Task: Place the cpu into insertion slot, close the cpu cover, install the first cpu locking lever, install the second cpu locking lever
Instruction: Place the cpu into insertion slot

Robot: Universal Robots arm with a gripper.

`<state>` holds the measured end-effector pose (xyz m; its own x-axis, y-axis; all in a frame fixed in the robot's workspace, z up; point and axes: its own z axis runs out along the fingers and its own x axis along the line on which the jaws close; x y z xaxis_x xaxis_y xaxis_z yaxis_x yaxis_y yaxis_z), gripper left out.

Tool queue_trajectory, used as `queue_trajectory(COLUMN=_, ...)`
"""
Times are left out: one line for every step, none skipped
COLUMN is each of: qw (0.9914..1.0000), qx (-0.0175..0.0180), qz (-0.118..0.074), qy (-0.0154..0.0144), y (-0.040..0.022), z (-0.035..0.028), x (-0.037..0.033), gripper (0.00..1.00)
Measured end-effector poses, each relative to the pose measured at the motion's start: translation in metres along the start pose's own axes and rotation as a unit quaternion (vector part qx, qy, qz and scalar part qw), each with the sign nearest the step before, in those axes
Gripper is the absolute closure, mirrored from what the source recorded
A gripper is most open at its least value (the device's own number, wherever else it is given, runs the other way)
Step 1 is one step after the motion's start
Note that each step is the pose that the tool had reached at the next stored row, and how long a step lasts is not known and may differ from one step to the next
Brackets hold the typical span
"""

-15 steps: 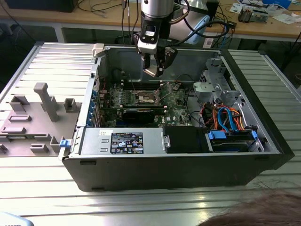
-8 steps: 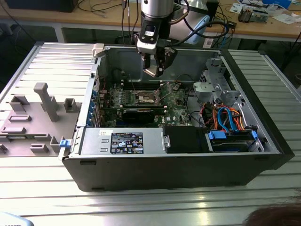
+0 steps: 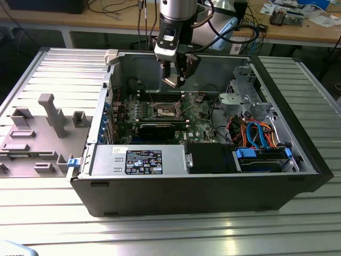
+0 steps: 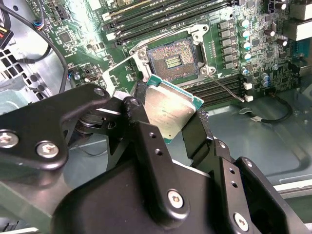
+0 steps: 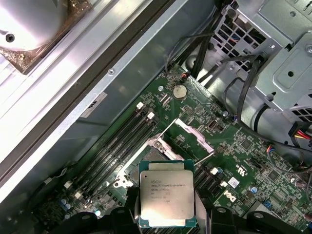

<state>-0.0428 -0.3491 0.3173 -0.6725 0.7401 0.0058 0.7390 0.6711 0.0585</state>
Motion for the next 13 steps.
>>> queue_trajectory(qw=1.00000, qx=0.0000, qz=0.001, qy=-0.0001, y=0.0000, z=0.0001, x=0.0000, gripper=0.46)
queue_trajectory(qw=0.99999, qx=0.0000, qz=0.004, qy=-0.0002, y=0.0000, z=0.0002, x=0.0000, gripper=0.46)
queue_trajectory(qw=0.99998, qx=-0.0001, qz=0.006, qy=-0.0003, y=0.0000, z=0.0004, x=0.0000, gripper=0.46)
queue_trajectory(qw=0.99997, qx=0.0000, qz=0.008, qy=-0.0004, y=0.0000, z=0.0004, x=0.0000, gripper=0.46)
queue_trajectory(qw=0.99996, qx=0.0000, qz=0.009, qy=-0.0005, y=0.0000, z=0.0006, x=0.0000, gripper=0.46)
queue_trajectory(qw=0.99994, qx=-0.0001, qz=0.011, qy=-0.0007, y=0.0000, z=0.0007, x=0.0000, gripper=0.46)
queue_trajectory(qw=0.99991, qx=-0.0001, qz=0.013, qy=-0.0007, y=0.0000, z=0.0009, x=0.0000, gripper=0.46)
queue_trajectory(qw=0.99989, qx=-0.0001, qz=0.015, qy=-0.0008, y=0.0000, z=0.0011, x=0.0000, gripper=0.46)
queue_trajectory(qw=0.99985, qx=-0.0001, qz=0.017, qy=-0.0010, y=-0.0001, z=0.0012, x=0.0000, gripper=0.46)
queue_trajectory(qw=0.99982, qx=-0.0001, qz=0.019, qy=-0.0011, y=-0.0001, z=0.0013, x=0.0000, gripper=0.46)
queue_trajectory(qw=0.99979, qx=-0.0001, qz=0.021, qy=-0.0012, y=-0.0001, z=0.0014, x=0.0000, gripper=0.46)
queue_trajectory(qw=0.99976, qx=0.0000, qz=0.022, qy=-0.0014, y=-0.0001, z=0.0016, x=0.0000, gripper=0.46)
queue_trajectory(qw=0.99973, qx=0.0015, qz=0.023, qy=-0.0034, y=-0.0001, z=0.0018, x=0.0002, gripper=0.46)
